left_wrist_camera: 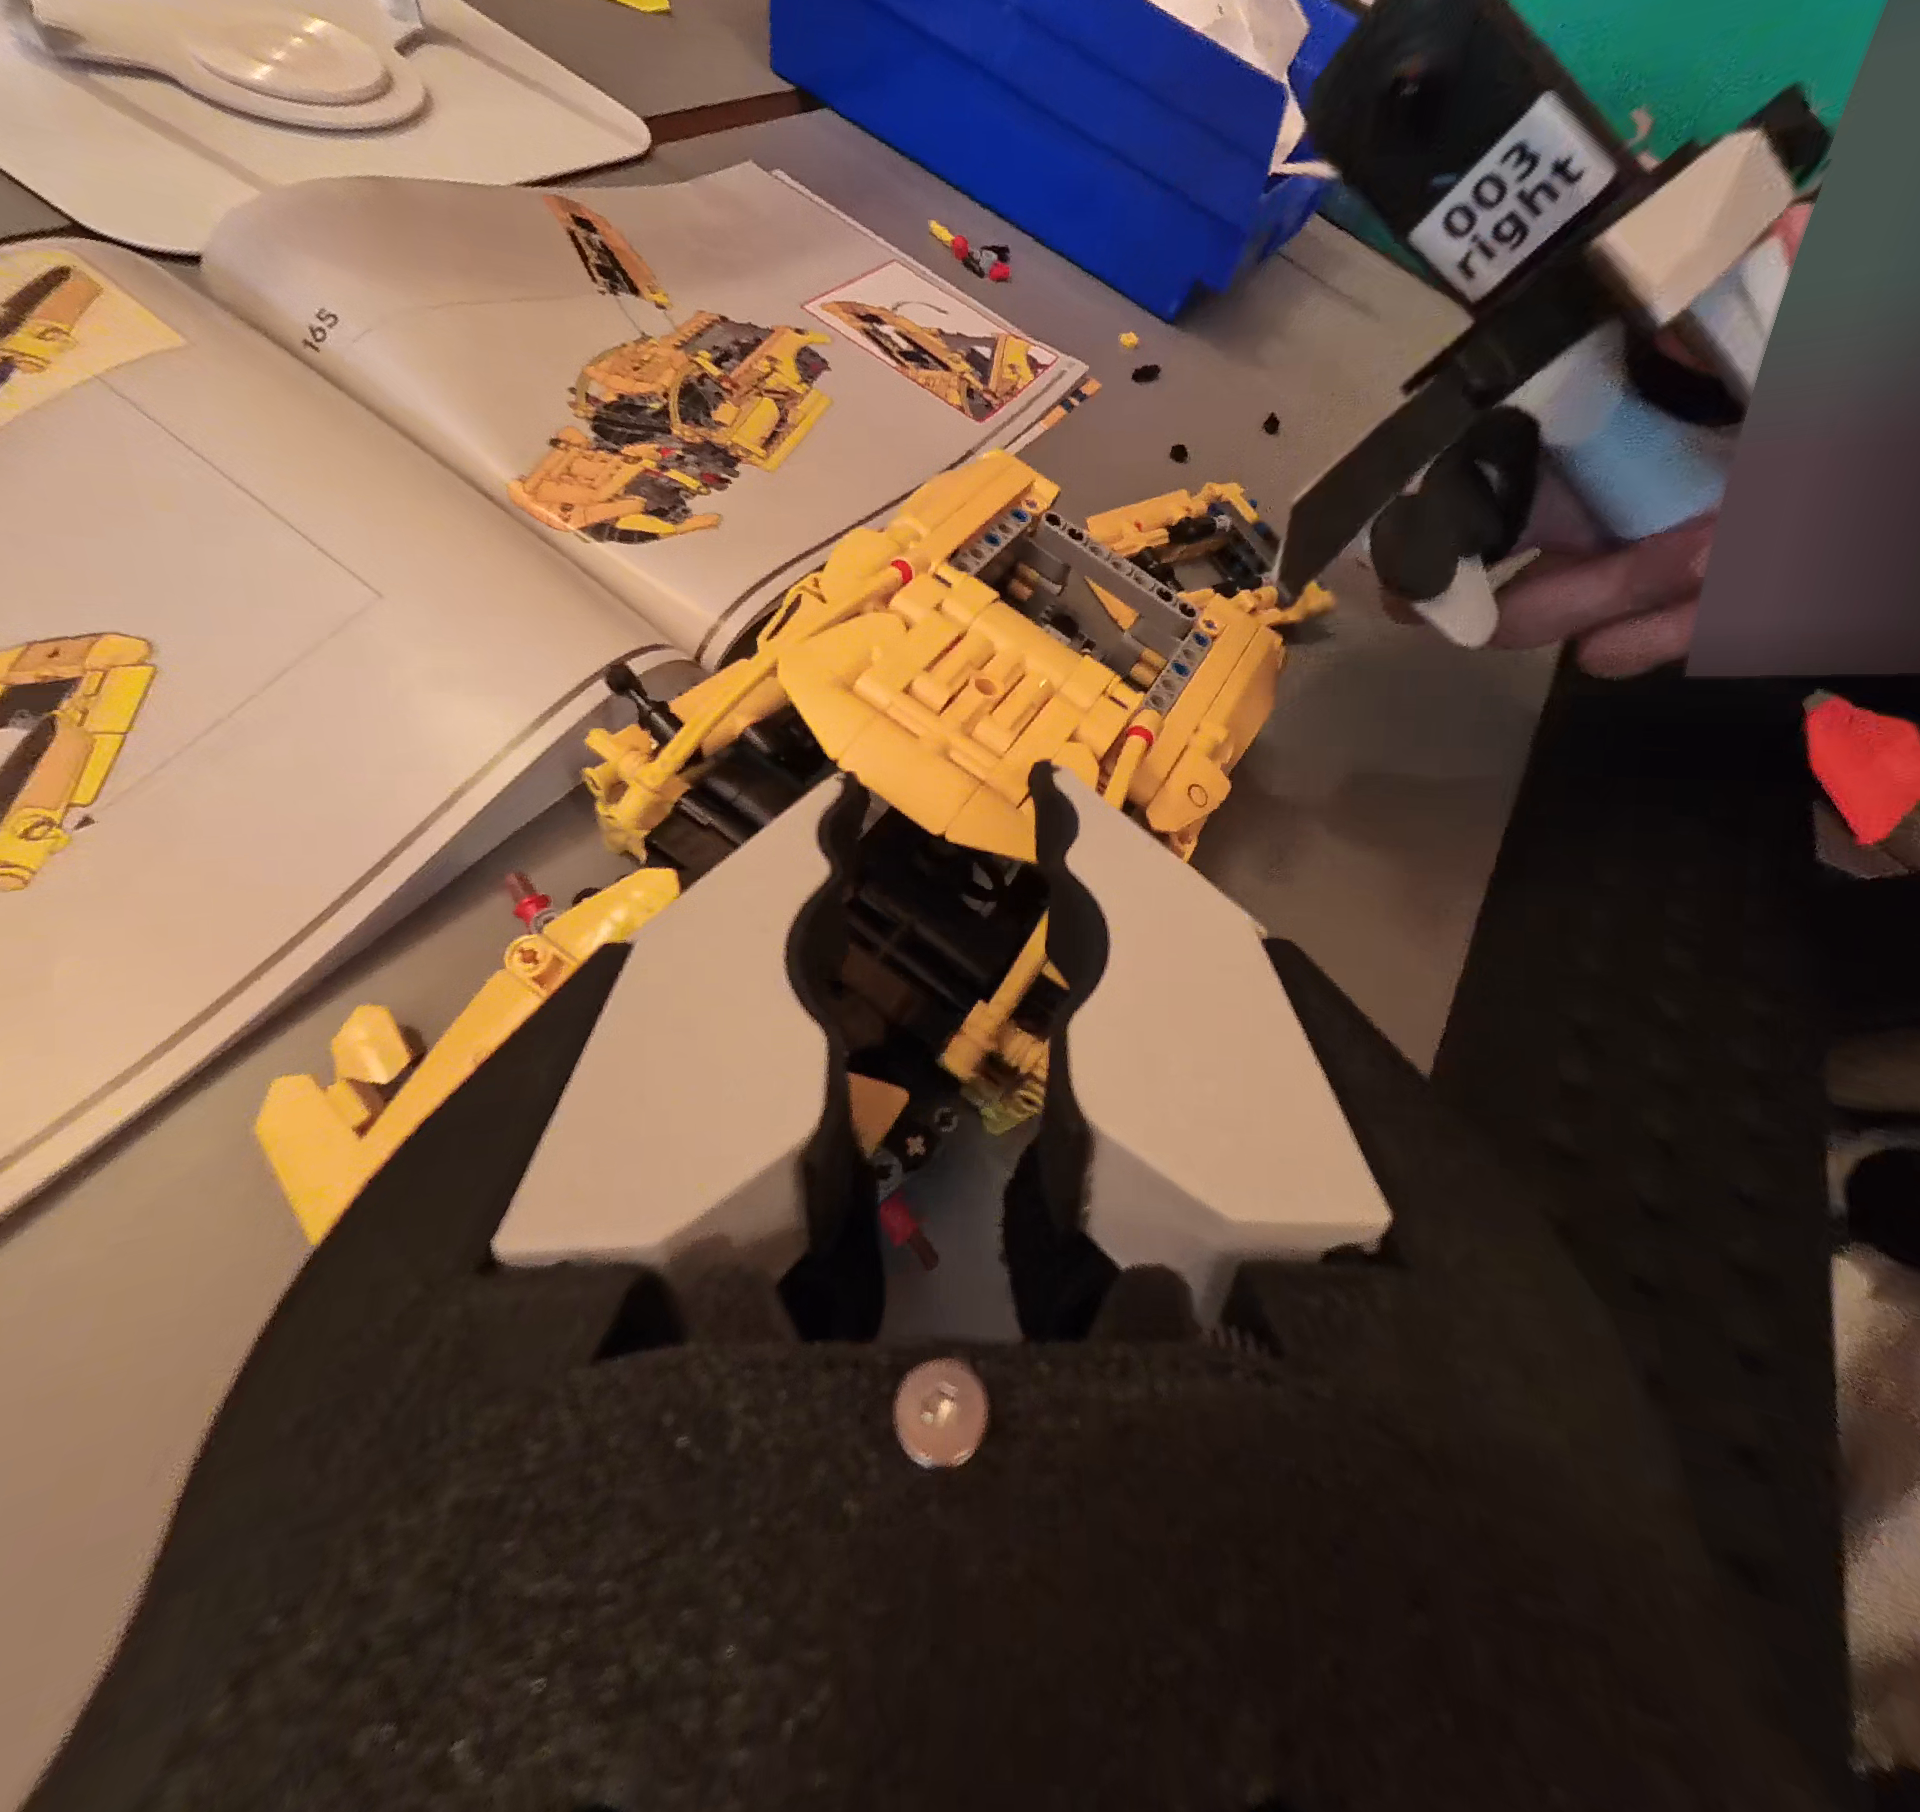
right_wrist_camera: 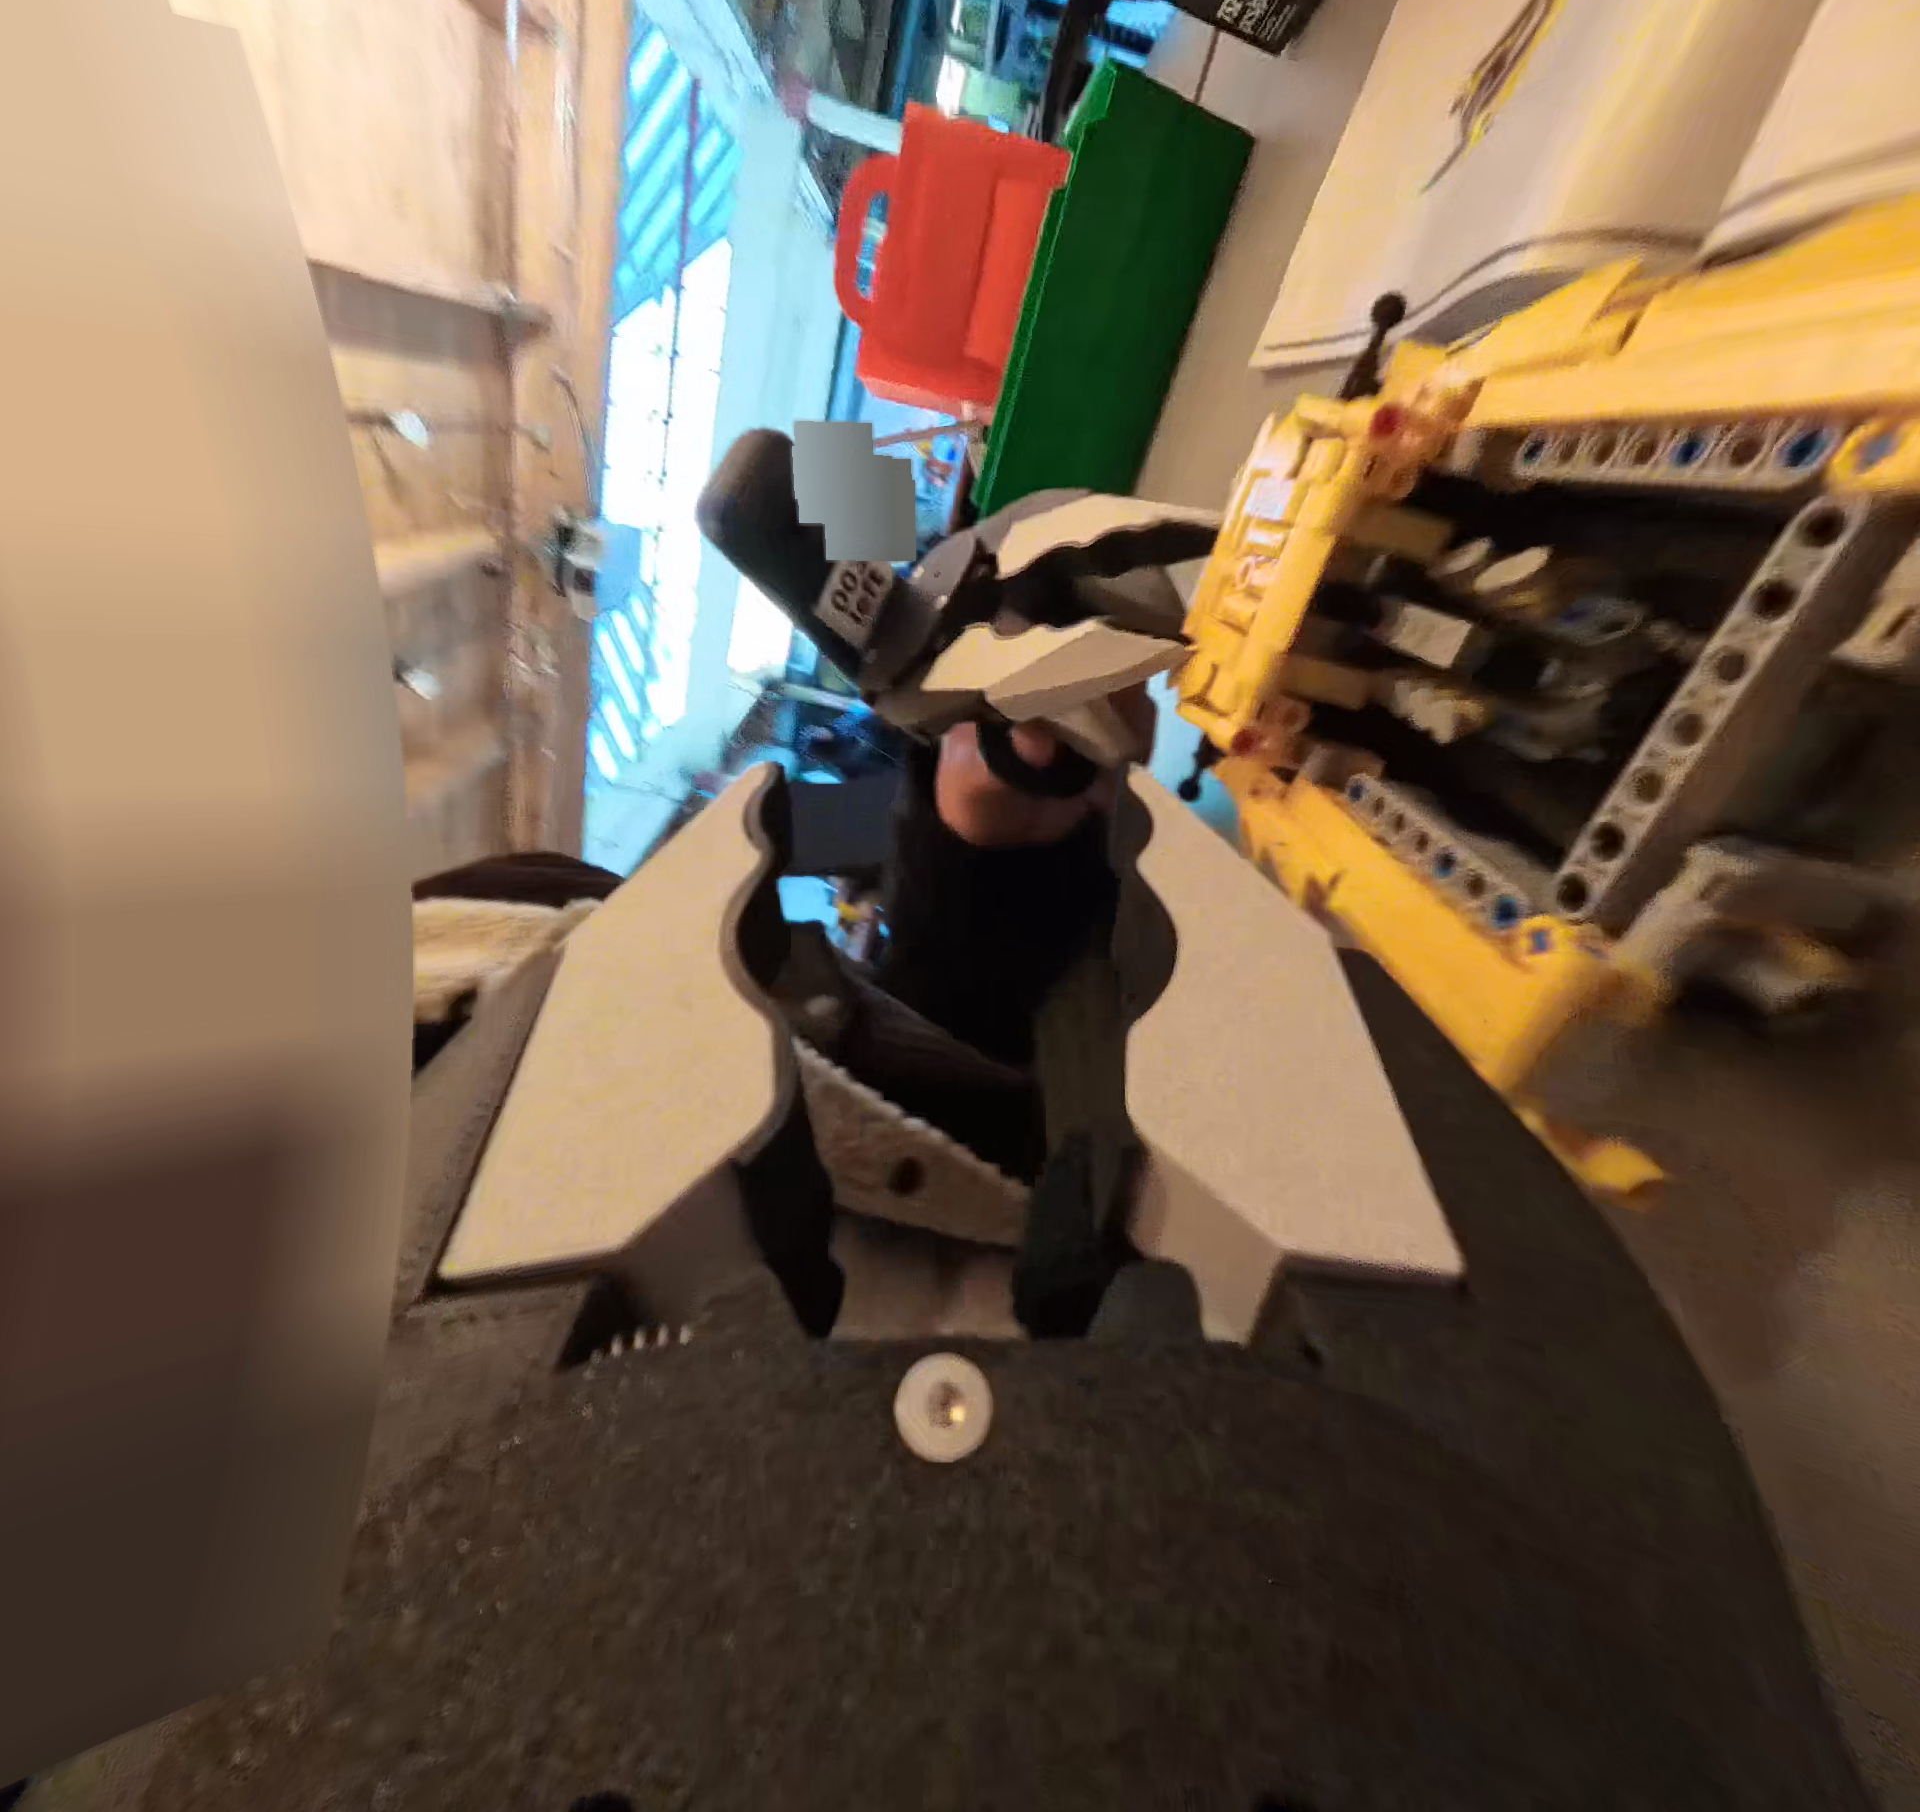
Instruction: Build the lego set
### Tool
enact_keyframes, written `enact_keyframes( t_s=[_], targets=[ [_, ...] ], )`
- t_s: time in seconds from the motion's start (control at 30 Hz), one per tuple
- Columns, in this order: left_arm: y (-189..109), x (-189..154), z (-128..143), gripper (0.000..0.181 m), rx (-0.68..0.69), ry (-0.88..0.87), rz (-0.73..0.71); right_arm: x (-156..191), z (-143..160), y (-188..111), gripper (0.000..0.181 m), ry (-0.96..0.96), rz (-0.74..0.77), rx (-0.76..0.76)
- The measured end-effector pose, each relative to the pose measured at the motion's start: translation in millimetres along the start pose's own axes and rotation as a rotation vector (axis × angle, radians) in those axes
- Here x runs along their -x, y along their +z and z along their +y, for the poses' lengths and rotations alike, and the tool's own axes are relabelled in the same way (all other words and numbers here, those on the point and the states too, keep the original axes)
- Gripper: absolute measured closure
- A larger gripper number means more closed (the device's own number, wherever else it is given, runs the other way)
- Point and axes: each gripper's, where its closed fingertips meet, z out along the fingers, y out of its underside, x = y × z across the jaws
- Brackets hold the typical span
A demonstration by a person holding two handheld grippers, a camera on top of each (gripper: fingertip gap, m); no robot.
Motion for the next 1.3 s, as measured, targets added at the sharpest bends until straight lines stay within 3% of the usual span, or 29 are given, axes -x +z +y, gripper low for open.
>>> enact_keyframes(
  t_s=[0.1, 0.3, 0.4, 0.5, 0.87, 1.03, 1.23, 1.3],
  targets=[
    [-1, 0, 1, 0.152, 0.004, -0.001, 0.013, -20, -1, 12, 0.105, 0.043, 0.109, 0.009],
    [-1, 0, 0, 0.153, -0.002, 0.002, 0.010, -46, -8, 24, 0.103, 0.133, 0.236, 0.123],
    [-1, 0, 1, 0.153, -0.001, -0.002, 0.014, -47, -3, 31, 0.100, 0.204, 0.207, 0.179],
    [-1, 0, 1, 0.153, 0.001, -0.002, 0.016, -47, -5, 31, 0.118, 0.243, 0.172, 0.190],
    [-1, 0, 1, 0.154, 0.006, 0.007, 0.016, -55, -2, 23, 0.139, 0.198, 0.187, 0.183],
    [-1, 0, 1, 0.154, 0.006, 0.008, 0.019, -56, -2, 20, 0.142, 0.172, 0.189, 0.166],
    [-1, -1, 1, 0.155, 0.006, 0.008, 0.019, -58, 1, 26, 0.128, 0.112, 0.239, 0.217],
    [-1, -1, 1, 0.155, 0.006, 0.010, 0.018, -54, -1, 26, 0.133, 0.139, 0.213, 0.212]
  ],
)
